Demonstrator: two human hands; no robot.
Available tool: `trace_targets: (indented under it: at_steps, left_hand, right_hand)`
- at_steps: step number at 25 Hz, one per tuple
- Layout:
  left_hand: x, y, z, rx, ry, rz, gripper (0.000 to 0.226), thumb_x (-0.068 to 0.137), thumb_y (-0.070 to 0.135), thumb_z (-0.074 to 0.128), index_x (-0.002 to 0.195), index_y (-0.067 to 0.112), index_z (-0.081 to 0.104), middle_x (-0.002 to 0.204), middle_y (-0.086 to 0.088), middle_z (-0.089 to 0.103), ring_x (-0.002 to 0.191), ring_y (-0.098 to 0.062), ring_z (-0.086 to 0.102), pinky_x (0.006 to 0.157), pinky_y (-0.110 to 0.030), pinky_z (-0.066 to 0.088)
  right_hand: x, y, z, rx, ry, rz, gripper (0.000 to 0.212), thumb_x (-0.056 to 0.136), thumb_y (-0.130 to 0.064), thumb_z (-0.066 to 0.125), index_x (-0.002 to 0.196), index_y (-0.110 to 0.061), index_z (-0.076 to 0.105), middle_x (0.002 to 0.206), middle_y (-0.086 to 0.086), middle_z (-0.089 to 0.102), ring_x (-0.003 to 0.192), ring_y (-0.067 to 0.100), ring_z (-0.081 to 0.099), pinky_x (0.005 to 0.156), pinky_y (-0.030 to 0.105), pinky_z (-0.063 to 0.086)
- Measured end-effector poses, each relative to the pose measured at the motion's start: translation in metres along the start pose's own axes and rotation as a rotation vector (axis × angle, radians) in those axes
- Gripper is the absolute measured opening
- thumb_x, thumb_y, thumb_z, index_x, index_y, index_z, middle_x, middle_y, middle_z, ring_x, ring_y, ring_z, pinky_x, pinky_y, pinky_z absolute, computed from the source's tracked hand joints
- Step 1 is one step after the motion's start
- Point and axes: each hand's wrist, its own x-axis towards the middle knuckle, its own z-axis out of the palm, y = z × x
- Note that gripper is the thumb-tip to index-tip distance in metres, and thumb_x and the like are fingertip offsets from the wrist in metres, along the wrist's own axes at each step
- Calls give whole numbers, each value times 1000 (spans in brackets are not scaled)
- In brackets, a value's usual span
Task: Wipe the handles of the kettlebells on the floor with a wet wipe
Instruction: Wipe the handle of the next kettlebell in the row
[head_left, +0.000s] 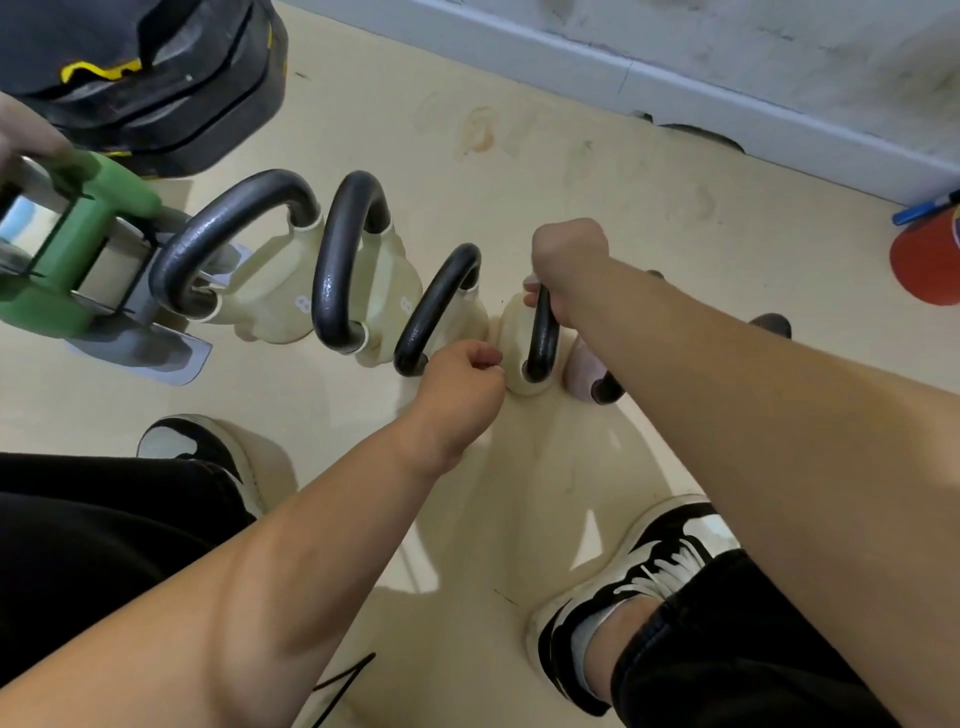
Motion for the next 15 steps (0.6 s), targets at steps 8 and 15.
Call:
trace_targets:
  at_steps: [8,15]
  left_hand:
    - [-24,6,4,33,-49,34,35,94,9,55,126,14,65,117,-2,67,110,-20,64,91,-30,52]
    - [-14,0,-1,1,-44,9,26,94,11,58,118,16,67,113,-2,68,108,-20,65,88,-29,53]
  right_hand:
    - [-34,61,-6,-35,54,34,36,104,-39,38,127,-15,54,89,0,58,76,16,53,67,31,39]
    - [-9,25,-6,268,-49,51,42,104,-13,41,142,0,49,121,14,63,87,25,65,80,29,55]
